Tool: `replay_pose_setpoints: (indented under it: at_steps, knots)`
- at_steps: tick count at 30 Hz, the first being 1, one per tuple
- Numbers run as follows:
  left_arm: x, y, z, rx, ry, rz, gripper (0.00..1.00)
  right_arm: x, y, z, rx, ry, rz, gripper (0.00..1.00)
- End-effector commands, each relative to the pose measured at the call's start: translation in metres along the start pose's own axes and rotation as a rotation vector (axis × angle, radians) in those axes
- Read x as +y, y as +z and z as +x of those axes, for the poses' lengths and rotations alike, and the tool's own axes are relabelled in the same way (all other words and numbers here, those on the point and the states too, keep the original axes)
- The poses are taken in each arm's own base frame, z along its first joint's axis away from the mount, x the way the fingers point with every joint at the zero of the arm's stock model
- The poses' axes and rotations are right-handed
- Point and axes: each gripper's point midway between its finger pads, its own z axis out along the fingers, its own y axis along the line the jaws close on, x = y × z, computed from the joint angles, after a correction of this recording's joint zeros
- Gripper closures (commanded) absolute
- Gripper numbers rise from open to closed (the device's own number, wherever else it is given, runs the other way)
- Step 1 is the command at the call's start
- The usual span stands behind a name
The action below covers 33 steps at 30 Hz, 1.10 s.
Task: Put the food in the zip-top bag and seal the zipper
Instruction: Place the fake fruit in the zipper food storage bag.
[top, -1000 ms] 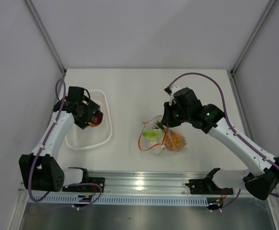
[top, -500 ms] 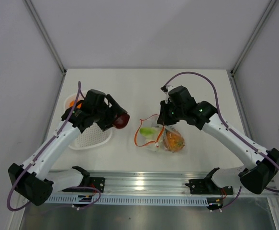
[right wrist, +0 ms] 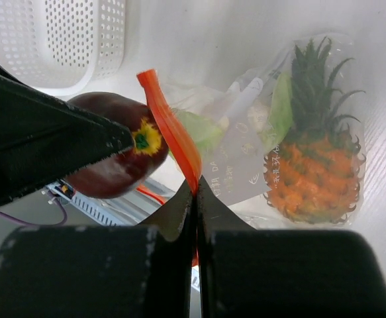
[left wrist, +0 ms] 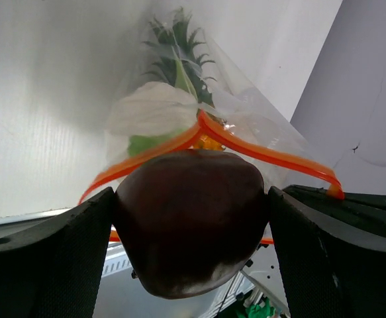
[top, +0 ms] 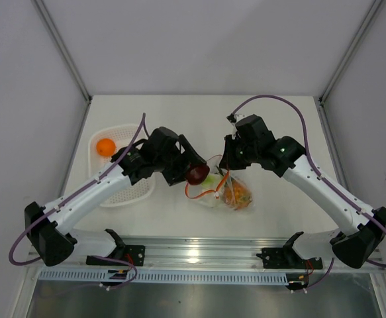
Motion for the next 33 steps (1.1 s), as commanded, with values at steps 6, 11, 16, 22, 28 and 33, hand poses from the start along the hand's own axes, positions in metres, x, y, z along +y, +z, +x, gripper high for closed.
replay_pose_setpoints:
  at_steps: [6,11,16,22,28,33]
  knots:
    - [-0.043,-0.009,0.007,-0.029,-0.013,0.078,0.45,0.016,-0.018,-0.022,-0.072,0.042,-0.052,1.00]
    - [-0.045,-0.002,0.016,-0.023,-0.015,0.054,0.44,0.023,-0.025,-0.025,-0.087,0.053,-0.082,1.00]
    - [-0.039,0.010,0.025,-0.027,-0.043,0.007,0.38,0.027,-0.033,-0.030,-0.104,0.080,-0.095,1.00]
    - [-0.041,0.013,0.029,-0.028,-0.040,-0.010,0.02,0.025,-0.034,-0.031,-0.107,0.094,-0.095,1.00]
    - [-0.036,0.005,0.025,-0.059,-0.010,-0.021,0.01,0.018,-0.038,-0.030,-0.110,0.095,-0.077,1.00]
    - [-0.034,-0.001,0.025,-0.071,0.036,0.010,0.00,0.013,-0.037,-0.028,-0.105,0.104,-0.077,1.00]
